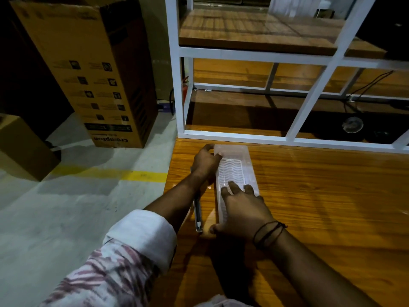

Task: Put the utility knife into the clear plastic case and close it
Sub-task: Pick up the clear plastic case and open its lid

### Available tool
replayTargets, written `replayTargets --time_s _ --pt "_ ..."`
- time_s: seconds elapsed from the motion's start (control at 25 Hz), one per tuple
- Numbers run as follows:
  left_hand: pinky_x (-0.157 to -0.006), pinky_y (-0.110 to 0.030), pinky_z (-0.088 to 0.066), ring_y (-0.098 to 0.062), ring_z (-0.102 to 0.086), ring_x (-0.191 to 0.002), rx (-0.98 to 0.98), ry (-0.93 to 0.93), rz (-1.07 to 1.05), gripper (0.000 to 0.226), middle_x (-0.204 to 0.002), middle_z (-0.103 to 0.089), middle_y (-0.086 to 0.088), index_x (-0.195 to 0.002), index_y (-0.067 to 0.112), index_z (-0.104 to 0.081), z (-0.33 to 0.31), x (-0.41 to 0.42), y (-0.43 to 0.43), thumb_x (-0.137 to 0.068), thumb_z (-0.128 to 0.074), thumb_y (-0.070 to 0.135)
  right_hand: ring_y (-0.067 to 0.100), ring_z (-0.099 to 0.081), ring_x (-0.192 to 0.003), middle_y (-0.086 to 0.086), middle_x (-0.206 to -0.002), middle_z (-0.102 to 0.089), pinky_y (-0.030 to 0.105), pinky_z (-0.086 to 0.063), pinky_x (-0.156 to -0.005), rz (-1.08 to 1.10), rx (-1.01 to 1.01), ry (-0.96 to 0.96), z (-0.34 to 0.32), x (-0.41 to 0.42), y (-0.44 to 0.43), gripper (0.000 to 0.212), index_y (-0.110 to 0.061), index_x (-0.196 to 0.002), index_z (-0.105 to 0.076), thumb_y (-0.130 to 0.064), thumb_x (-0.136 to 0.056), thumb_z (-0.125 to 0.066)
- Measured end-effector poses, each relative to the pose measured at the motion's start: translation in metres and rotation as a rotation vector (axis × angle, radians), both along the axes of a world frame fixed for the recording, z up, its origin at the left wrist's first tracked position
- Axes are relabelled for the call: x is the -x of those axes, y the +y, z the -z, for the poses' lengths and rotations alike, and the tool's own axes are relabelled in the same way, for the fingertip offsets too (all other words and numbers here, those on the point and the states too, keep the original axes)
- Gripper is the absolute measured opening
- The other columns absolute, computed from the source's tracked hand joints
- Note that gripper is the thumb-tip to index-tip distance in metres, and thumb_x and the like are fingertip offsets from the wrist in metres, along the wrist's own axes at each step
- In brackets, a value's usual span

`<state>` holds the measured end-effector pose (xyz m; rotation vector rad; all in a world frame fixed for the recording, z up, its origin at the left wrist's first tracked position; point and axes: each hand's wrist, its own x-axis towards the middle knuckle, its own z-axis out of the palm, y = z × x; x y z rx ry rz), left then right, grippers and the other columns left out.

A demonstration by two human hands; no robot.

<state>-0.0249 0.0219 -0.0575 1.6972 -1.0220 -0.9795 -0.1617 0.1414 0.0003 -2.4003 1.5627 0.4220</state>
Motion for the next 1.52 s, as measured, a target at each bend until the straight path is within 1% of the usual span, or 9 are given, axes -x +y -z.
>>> replayTargets --time_s 0.08,0.24,0.48,0.68,0.88,0.96,1.12,1.36,1.52 --pt "-0.064 -0.024 -0.056 -0.022 -0.070 -0.101 0.016 0.058 0.006 0.050 -0.132 -0.070 -0.012 -0.143 0.018 -0.056 0.000 0.000 0.003 -0.097 -0.071 0.027 0.049 -0.013 -0.150 0.007 -0.171 -0.007 0.065 -0.035 -0.111 0.007 -0.048 0.052 -0.001 -0.003 -0.001 0.128 -0.017 -0.161 -0.011 -0.076 -0.065 -0.073" --pt "-0.087 -0.042 -0.063 -0.031 -0.071 -0.114 0.022 0.150 0.030 0.052 -0.137 -0.067 -0.015 -0.149 0.017 -0.051 0.004 0.002 0.005 -0.100 -0.067 0.022 0.052 -0.010 -0.151 0.007 -0.172 -0.001 0.065 -0.038 -0.110 0.004 -0.070 0.091 0.003 -0.006 -0.003 0.127 -0.017 -0.162 -0.005 -0.066 -0.069 -0.076" --pt "-0.061 -0.021 -0.059 -0.023 -0.073 -0.099 0.042 0.159 0.041 0.051 -0.139 -0.066 -0.016 -0.150 0.014 -0.050 0.005 0.002 0.006 -0.101 -0.064 0.020 0.049 -0.034 -0.144 0.011 -0.167 -0.023 0.055 -0.048 -0.104 -0.067 -0.021 0.105 0.001 -0.001 -0.007 0.124 -0.016 -0.159 -0.020 -0.075 -0.063 -0.072" --pt "-0.092 -0.048 -0.062 -0.034 -0.071 -0.113 0.007 0.198 0.051 0.047 -0.134 -0.069 -0.014 -0.148 0.014 -0.053 0.001 0.001 0.006 -0.102 -0.063 0.017 0.032 -0.056 -0.125 0.004 -0.149 -0.050 0.045 -0.055 -0.091 -0.111 0.035 0.062 -0.007 0.006 -0.014 0.108 -0.025 -0.147 -0.042 -0.081 -0.058 -0.067" --pt "-0.054 -0.028 -0.059 -0.022 -0.076 -0.071 -0.062 0.344 0.067 0.015 -0.083 -0.079 -0.001 -0.104 0.018 -0.074 0.001 0.002 0.023 -0.099 -0.064 0.028 0.036 -0.050 -0.123 0.004 -0.139 -0.053 0.052 -0.051 -0.093 0.071 0.132 -0.097 0.005 -0.006 -0.012 0.088 -0.023 -0.134 -0.051 -0.082 -0.068 -0.057" --pt "-0.044 -0.023 -0.048 -0.017 -0.065 -0.054 -0.108 0.408 0.049 0.023 -0.064 -0.071 0.001 -0.093 0.016 -0.073 0.002 0.002 0.033 -0.101 -0.057 0.029 0.040 -0.039 -0.132 0.006 -0.147 -0.043 0.058 -0.046 -0.099 0.191 0.174 -0.122 0.010 -0.012 -0.025 0.086 -0.026 -0.138 -0.045 -0.079 -0.072 -0.058" --pt "-0.044 -0.024 -0.045 -0.017 -0.060 -0.050 -0.094 0.497 0.061 0.036 -0.076 -0.071 -0.009 -0.111 0.007 -0.074 0.001 0.001 0.044 -0.106 -0.043 0.023 0.044 -0.026 -0.140 0.010 -0.159 -0.023 0.055 -0.045 -0.095 0.382 0.181 -0.089 0.019 -0.020 -0.053 0.100 -0.029 -0.150 -0.028 -0.080 -0.072 -0.061" --pt "-0.040 -0.019 -0.047 -0.006 -0.060 -0.040 -0.146 0.523 0.080 0.036 -0.073 -0.069 -0.003 -0.122 0.012 -0.071 -0.006 -0.002 0.053 -0.105 -0.040 0.011 0.043 -0.035 -0.134 0.009 -0.154 -0.036 0.048 -0.049 -0.090 0.383 0.292 -0.077 0.025 -0.019 -0.059 0.099 -0.024 -0.148 -0.036 -0.082 -0.072 -0.057" --pt "-0.045 -0.023 -0.052 -0.014 -0.067 -0.056 -0.125 0.474 0.118 0.033 -0.094 -0.077 -0.012 -0.121 0.012 -0.073 -0.004 0.000 0.058 -0.104 -0.045 0.010 0.040 -0.042 -0.130 0.008 -0.149 -0.043 0.046 -0.051 -0.090 0.362 0.291 -0.179 0.022 -0.008 -0.062 0.096 -0.024 -0.145 -0.044 -0.084 -0.071 -0.057"
